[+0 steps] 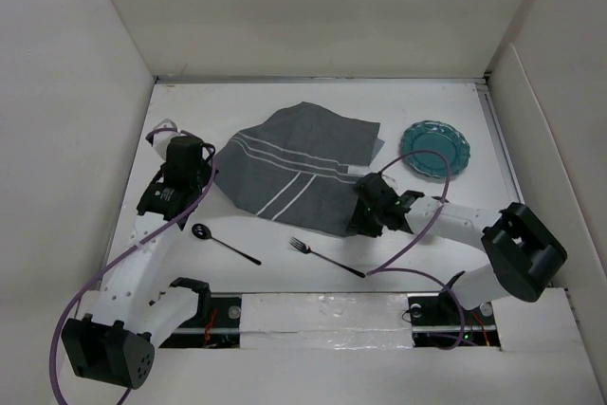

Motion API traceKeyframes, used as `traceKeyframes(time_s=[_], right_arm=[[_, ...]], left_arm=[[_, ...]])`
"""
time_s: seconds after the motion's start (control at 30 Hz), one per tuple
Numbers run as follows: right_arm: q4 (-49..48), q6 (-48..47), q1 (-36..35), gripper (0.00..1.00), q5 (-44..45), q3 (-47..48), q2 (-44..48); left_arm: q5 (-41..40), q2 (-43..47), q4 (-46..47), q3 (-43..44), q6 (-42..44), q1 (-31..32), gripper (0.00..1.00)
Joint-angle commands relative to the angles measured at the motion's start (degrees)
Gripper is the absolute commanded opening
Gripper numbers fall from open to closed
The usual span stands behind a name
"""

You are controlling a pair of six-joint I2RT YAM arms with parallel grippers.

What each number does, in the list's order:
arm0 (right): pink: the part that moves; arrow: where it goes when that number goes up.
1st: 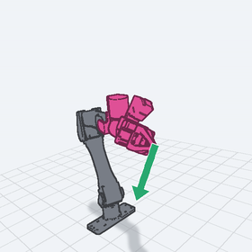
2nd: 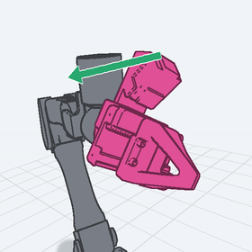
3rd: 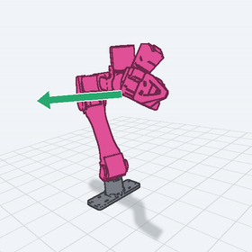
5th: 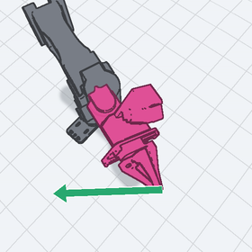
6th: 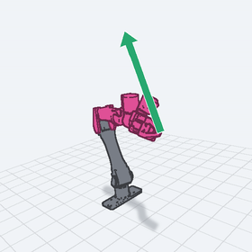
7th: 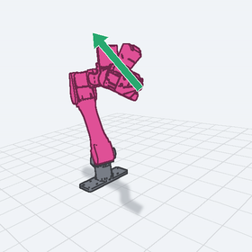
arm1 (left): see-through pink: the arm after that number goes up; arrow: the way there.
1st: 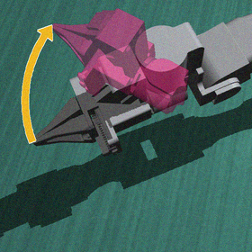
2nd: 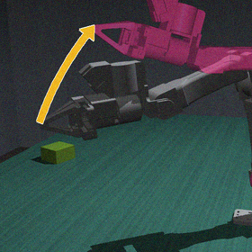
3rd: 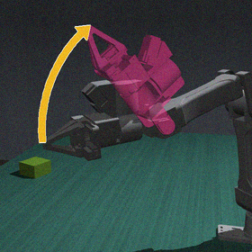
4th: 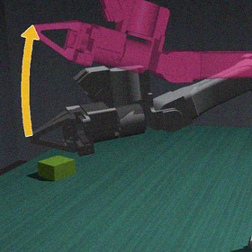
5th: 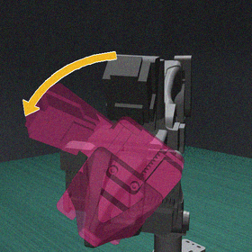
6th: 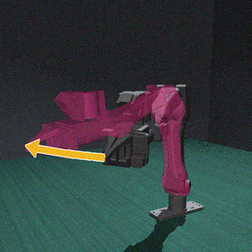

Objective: Set the dinner table for one person

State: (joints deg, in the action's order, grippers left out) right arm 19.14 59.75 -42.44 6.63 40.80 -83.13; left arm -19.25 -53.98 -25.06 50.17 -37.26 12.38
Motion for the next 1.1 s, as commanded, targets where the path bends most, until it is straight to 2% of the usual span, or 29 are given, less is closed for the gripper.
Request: traceKeyframes(time_s=[0.0, 0.07, 0.1, 0.13, 0.17, 0.27, 0.3, 0.33, 0.4, 0.47, 0.53, 0.6, 0.73, 0.87, 0.93, 1.07], right_arm=[[5.39, -1.74, -0.37, 0.31, 2.42, -1.51, -3.09], [4.25, -2.96, -0.37, 0.21, 2.07, -1.51, -3.0], [3.9, -3.32, -0.37, 0.1, 1.81, -1.25, -3.0], [4.07, -4.28, -0.37, 0.04, 1.8, -0.38, -3.0], [4.5, -4.72, -0.37, 0.0, 2.24, 0.24, -2.83], [7.4, -8.4, -0.37, 0.0, 4.61, 4.88, 0.94], [8.54, -9.55, -0.37, 0.0, 5.83, 6.73, 4.87], [11.33, -12.95, 0.15, 0.0, 8.37, 8.93, 7.0], [14.25, -16.49, 0.16, 0.0, 11.19, 17.53, 10.78], [19.08, -21.85, 2.26, 0.0, 13.49, 24.73, 14.48], [22.85, -26.84, 3.41, 0.0, 14.98, 36.16, 15.8], [24.98, -29.59, 5.42, 0.0, 15.34, 47.29, 15.98], [28.41, -34.51, 9.47, 0.0, 14.11, 62.68, 15.46], [28.85, -37.24, 14.39, 0.0, 8.49, 73.78, 12.92], [27.46, -37.77, 17.63, 0.0, 7.17, 74.87, 10.72], [21.39, -37.07, 24.57, 0.0, -2.4, 72.5, 6.5]], left_arm=[[-1.41, 1.24, 2.12, 0.27, 1.04, 0.1, 0.0], [-1.67, 0.98, 2.38, 0.45, 1.22, 0.1, 0.0], [-1.59, 0.89, 2.56, 0.54, 1.31, 0.1, 0.0], [-1.59, 0.72, 2.73, 0.8, 1.48, 0.1, 0.0], [-1.85, 0.71, 2.82, 1.06, 1.57, 0.1, 0.0], [-2.9, 0.28, 4.05, 3.43, 3.24, 0.1, 0.0], [-3.51, 0.01, 4.31, 4.57, 4.02, 0.1, 0.0], [-3.95, -0.86, 5.1, 8.15, 5.42, 0.1, 0.0], [-4.66, -2.18, 5.55, 12.65, 6.23, 0.1, 0.0], [-4.58, -4.73, 6.25, 21.78, 8.6, 0.1, 0.0], [-4.05, -7.27, 6.08, 31.33, 9.39, -0.51, 0.0], [-2.99, -8.6, 5.64, 37.78, 10.18, -1.21, 0.0], [-2.82, -12.28, 3.09, 54.81, 11.33, -1.22, 0.0], [-0.8, -13.26, 3.96, 59.34, 10.63, -1.22, 0.0], [-0.71, -14.04, 4.66, 58.21, 10.27, -1.22, 0.0], [0.16, -15.63, 7.04, 53.11, 10.19, -1.74, 0.0]])
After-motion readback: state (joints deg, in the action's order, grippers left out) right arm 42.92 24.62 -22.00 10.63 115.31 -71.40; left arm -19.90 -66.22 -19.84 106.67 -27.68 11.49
